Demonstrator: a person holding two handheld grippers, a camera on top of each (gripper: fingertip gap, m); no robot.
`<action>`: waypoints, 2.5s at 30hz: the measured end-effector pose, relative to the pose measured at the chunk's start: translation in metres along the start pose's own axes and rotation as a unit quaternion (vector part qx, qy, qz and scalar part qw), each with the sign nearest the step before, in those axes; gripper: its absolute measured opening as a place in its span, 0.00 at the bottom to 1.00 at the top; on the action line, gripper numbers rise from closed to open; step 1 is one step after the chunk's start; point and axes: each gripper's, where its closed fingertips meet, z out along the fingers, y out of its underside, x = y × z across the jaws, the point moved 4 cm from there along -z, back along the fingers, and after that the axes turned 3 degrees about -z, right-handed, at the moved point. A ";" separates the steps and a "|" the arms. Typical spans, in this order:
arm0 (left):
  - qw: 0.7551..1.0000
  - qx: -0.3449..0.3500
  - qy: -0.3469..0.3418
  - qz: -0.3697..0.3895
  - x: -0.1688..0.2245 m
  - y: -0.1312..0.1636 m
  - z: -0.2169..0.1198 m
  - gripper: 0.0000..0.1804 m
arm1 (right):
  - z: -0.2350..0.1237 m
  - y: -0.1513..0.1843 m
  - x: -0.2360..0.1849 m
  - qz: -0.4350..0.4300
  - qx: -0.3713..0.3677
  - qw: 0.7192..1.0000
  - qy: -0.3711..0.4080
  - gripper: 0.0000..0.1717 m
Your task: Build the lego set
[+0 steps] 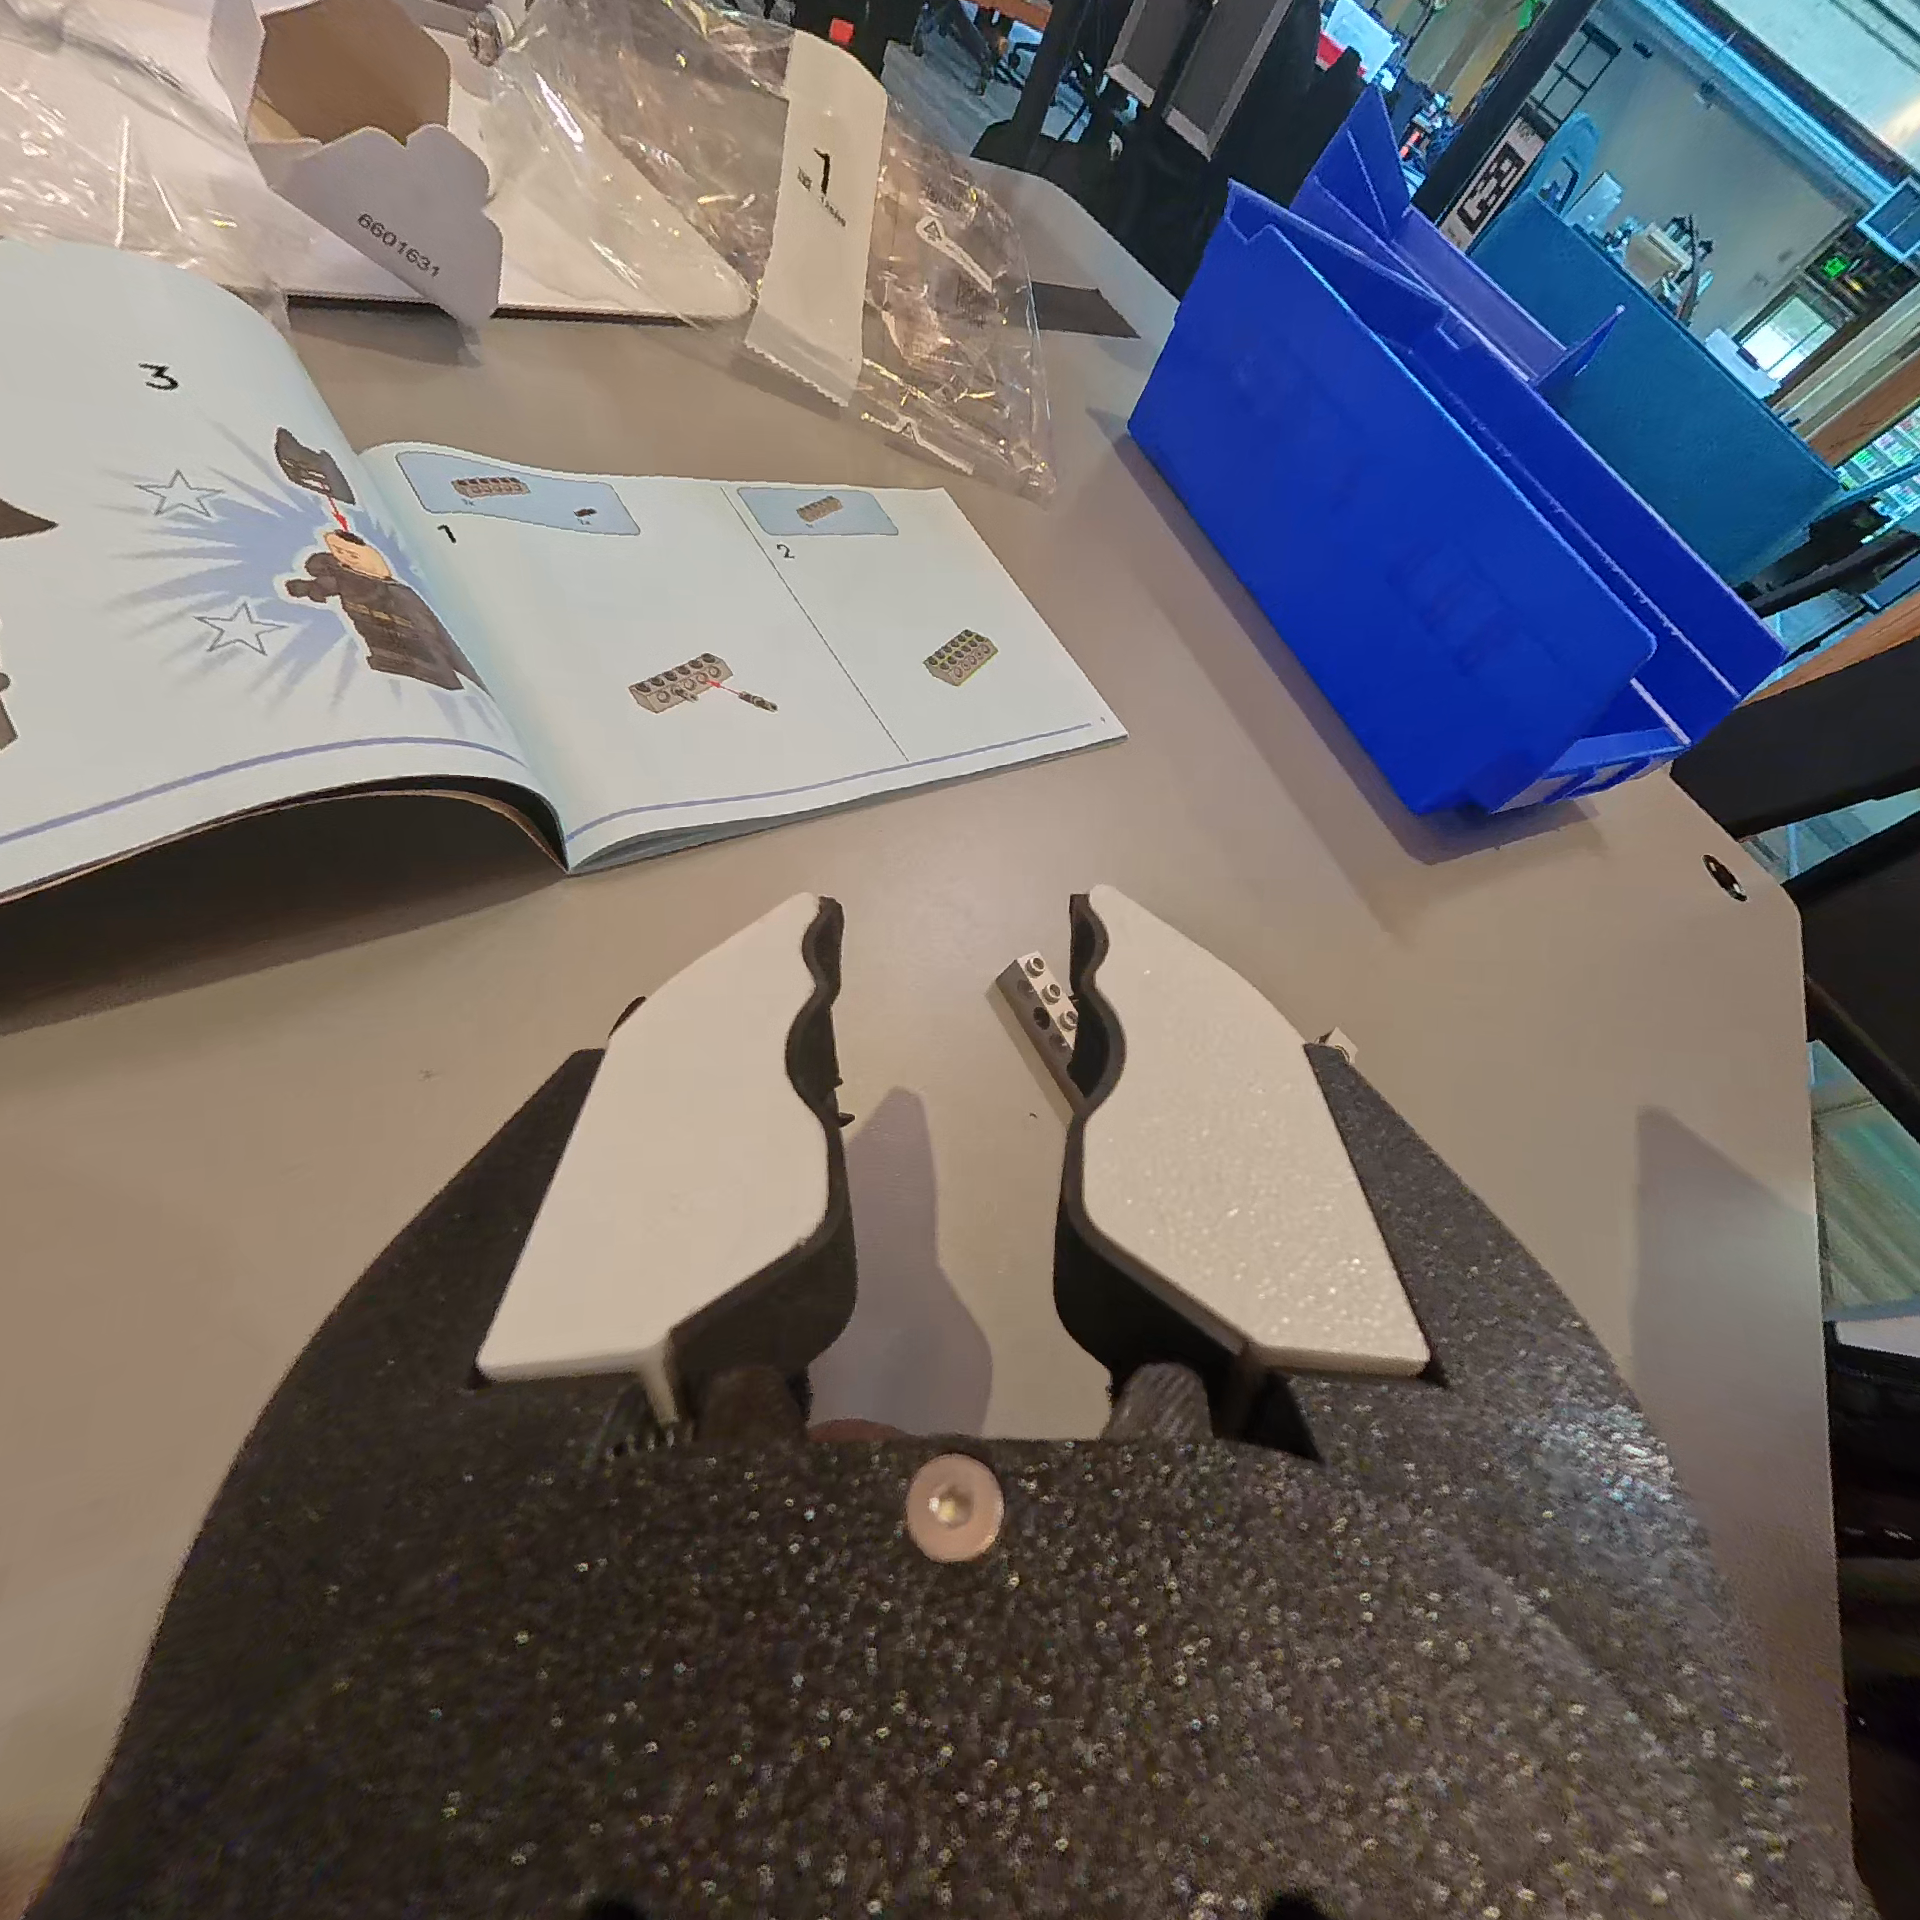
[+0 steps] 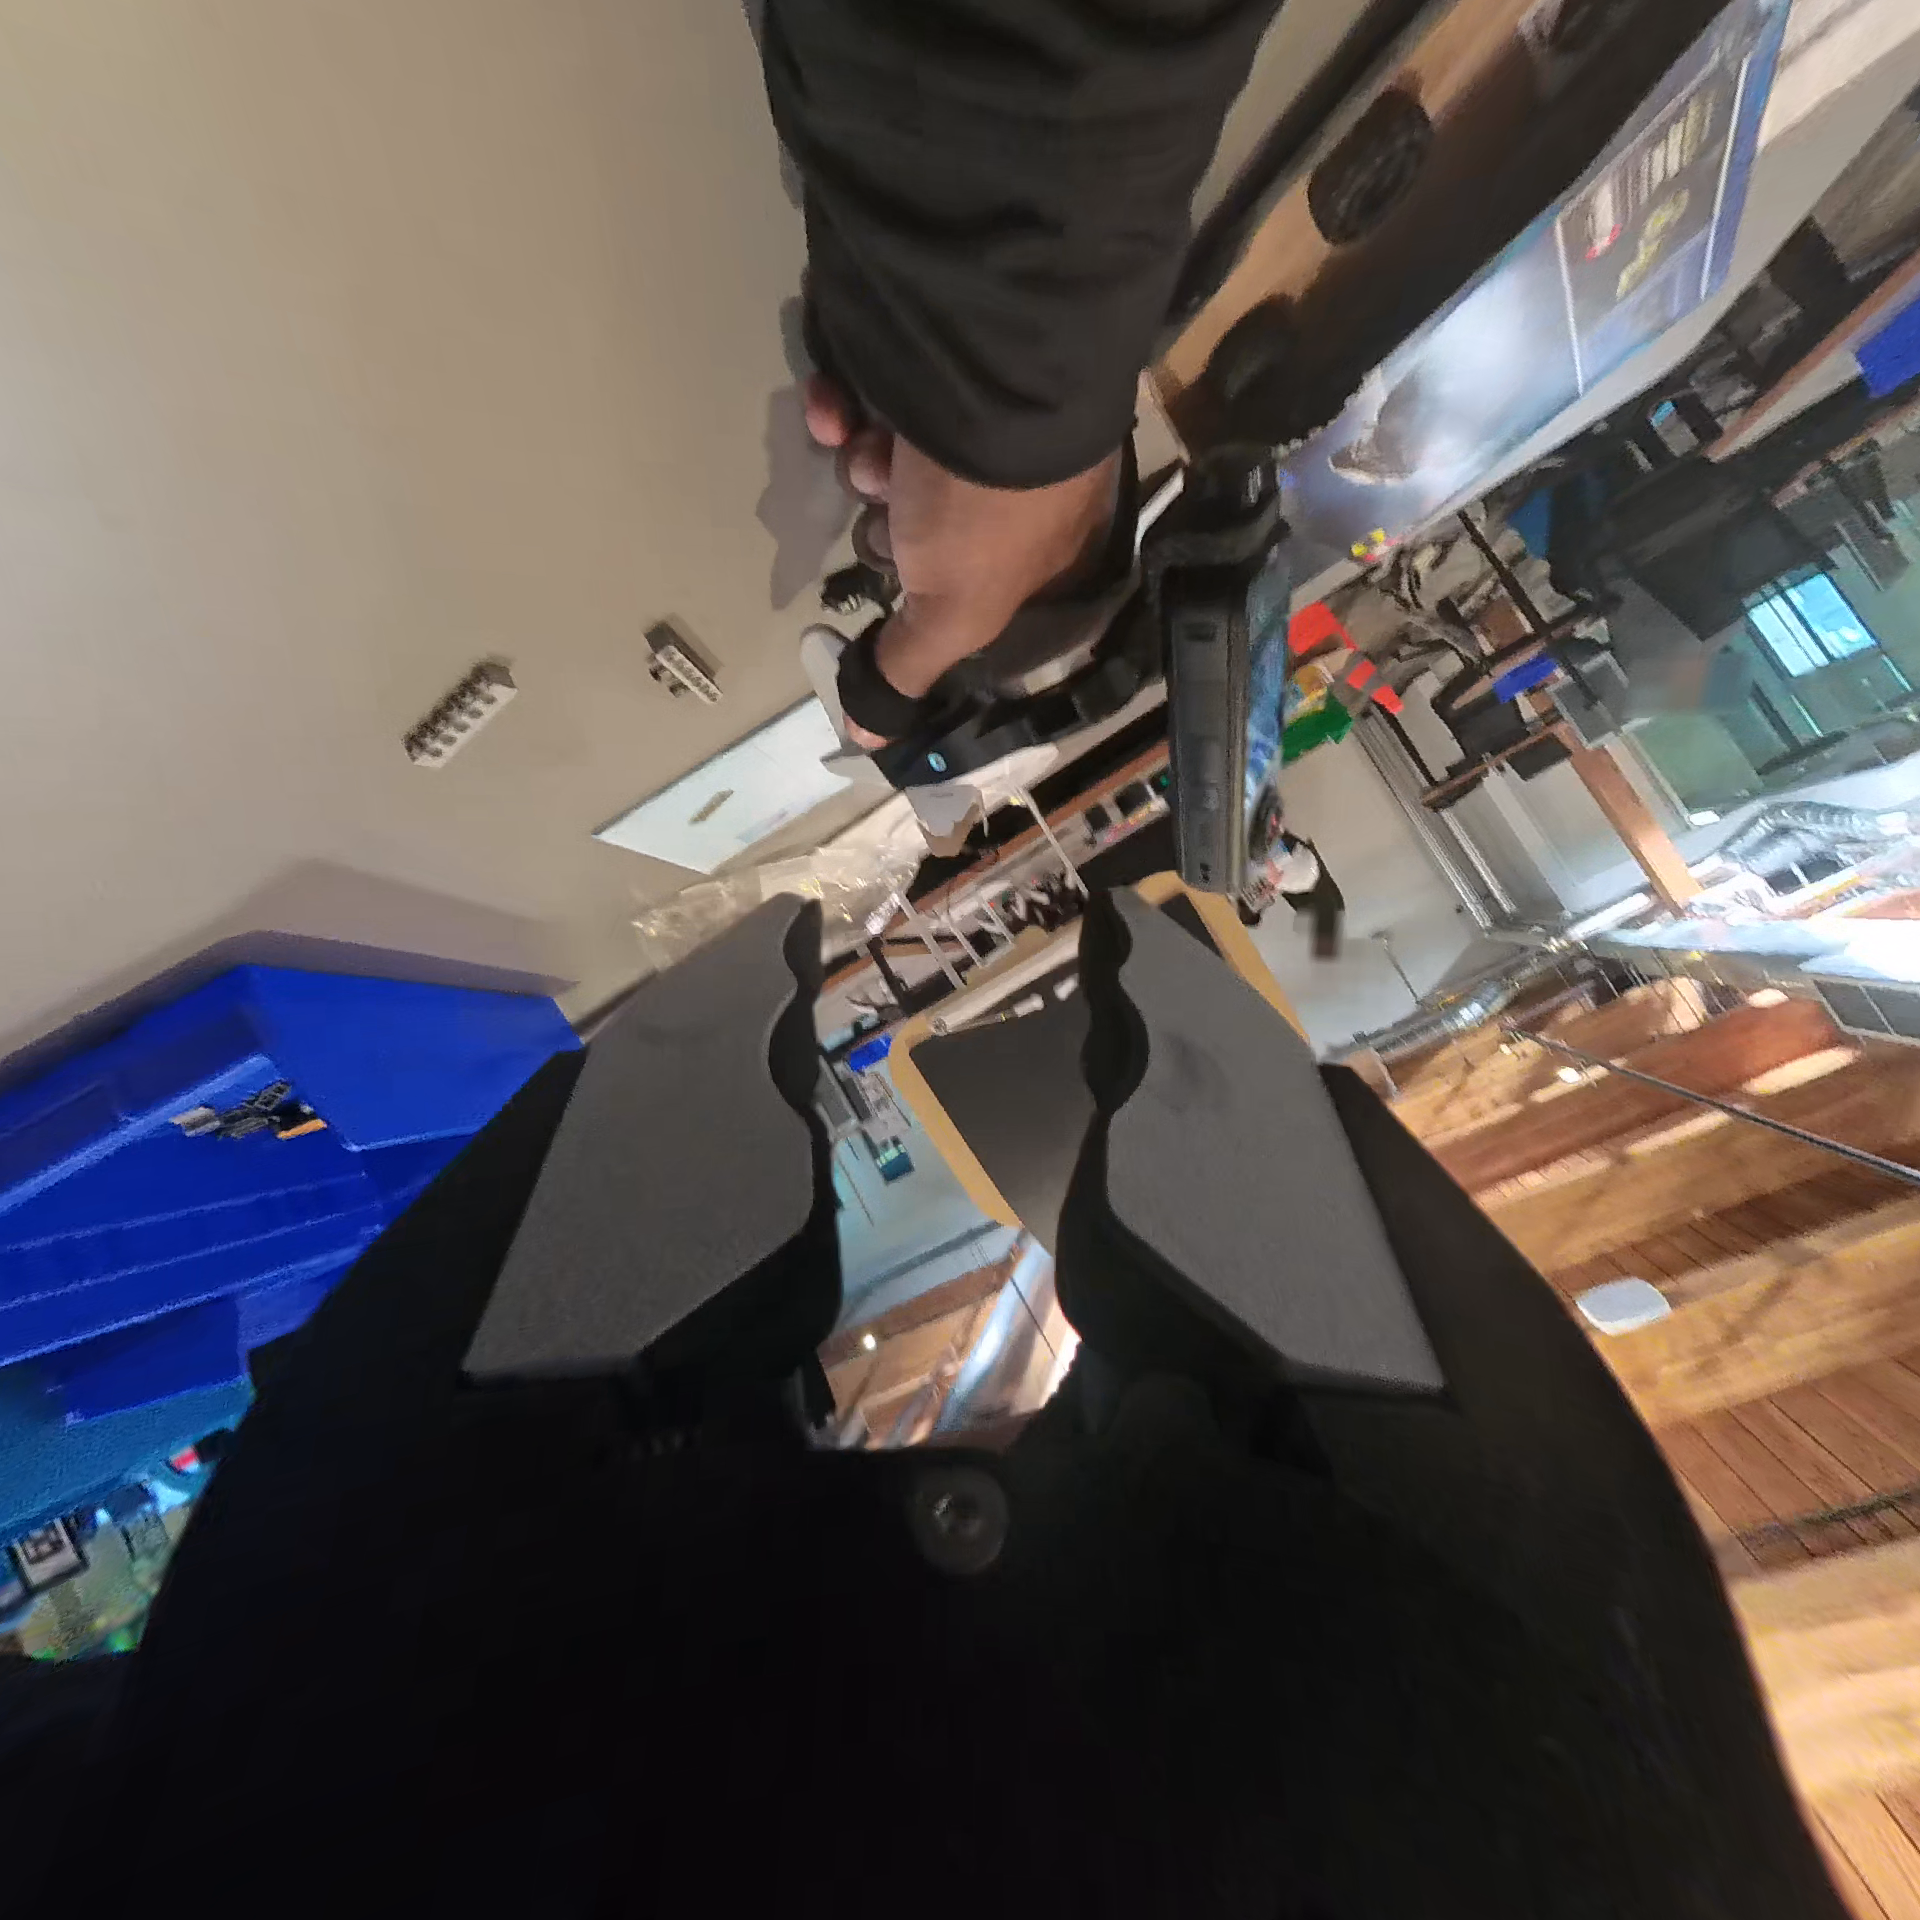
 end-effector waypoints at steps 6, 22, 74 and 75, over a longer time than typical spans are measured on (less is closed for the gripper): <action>1.000 0.000 -0.001 0.006 0.001 0.000 0.000 0.24 | 0.002 0.005 -0.018 0.015 0.057 0.997 -0.046 0.28; 1.000 0.001 0.009 0.022 0.006 0.000 0.000 0.24 | 0.121 0.063 -0.056 0.382 0.169 0.898 -0.141 0.27; 0.959 -0.128 0.131 0.218 0.082 0.046 0.006 0.23 | 0.178 0.047 -0.175 0.601 0.373 0.700 -0.097 0.08; 0.959 -0.133 0.128 0.215 0.082 0.047 0.007 0.23 | 0.176 0.048 -0.173 0.599 0.373 0.705 -0.069 0.08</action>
